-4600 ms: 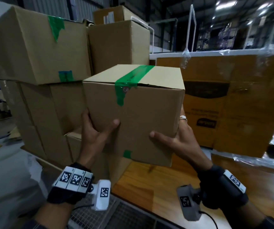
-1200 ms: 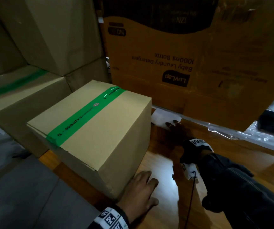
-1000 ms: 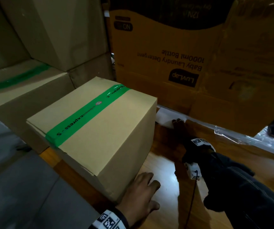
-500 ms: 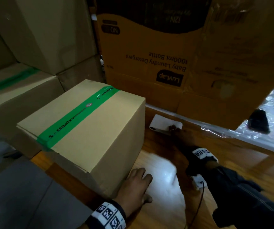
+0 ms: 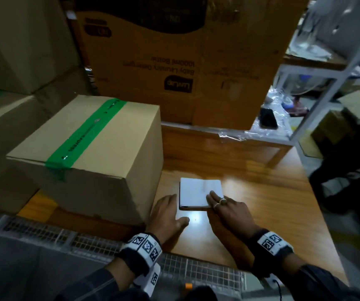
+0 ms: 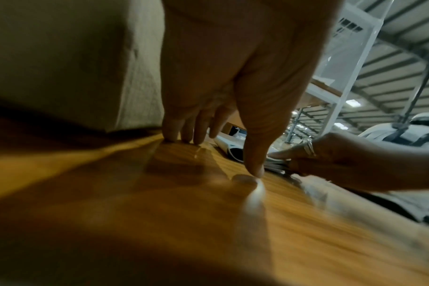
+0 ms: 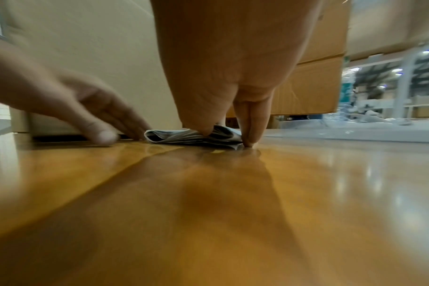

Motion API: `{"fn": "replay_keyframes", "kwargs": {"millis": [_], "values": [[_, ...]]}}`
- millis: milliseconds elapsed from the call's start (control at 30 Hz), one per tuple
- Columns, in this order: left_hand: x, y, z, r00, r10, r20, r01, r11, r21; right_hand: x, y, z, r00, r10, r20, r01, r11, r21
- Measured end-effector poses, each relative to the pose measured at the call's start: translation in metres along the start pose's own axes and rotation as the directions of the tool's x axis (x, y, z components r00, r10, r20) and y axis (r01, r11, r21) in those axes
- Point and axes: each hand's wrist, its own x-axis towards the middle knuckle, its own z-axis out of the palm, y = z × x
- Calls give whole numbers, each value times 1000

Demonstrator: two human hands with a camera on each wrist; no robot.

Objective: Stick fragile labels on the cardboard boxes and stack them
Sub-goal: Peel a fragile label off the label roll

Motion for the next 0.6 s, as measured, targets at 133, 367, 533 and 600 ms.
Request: {"fn": "replay_keyframes", "kwargs": {"millis": [133, 367, 533, 600], "values": [[-25, -2, 6, 998, 55, -24, -55, 998, 1, -35, -35, -1, 996, 83, -30, -83, 997, 1], [-50, -7, 8, 987, 129, -99, -142, 980, -136, -59, -84, -6, 961, 275, -38, -265, 948, 177], [-52, -12, 2, 986, 133, -98, -149, 972, -180, -62, -92, -12, 893, 441, -87, -352, 806, 475], [-52, -11, 0, 986, 155, -65, -163, 975, -153, -59, -89, -17, 860, 478, -177, -254, 703, 664]]}}
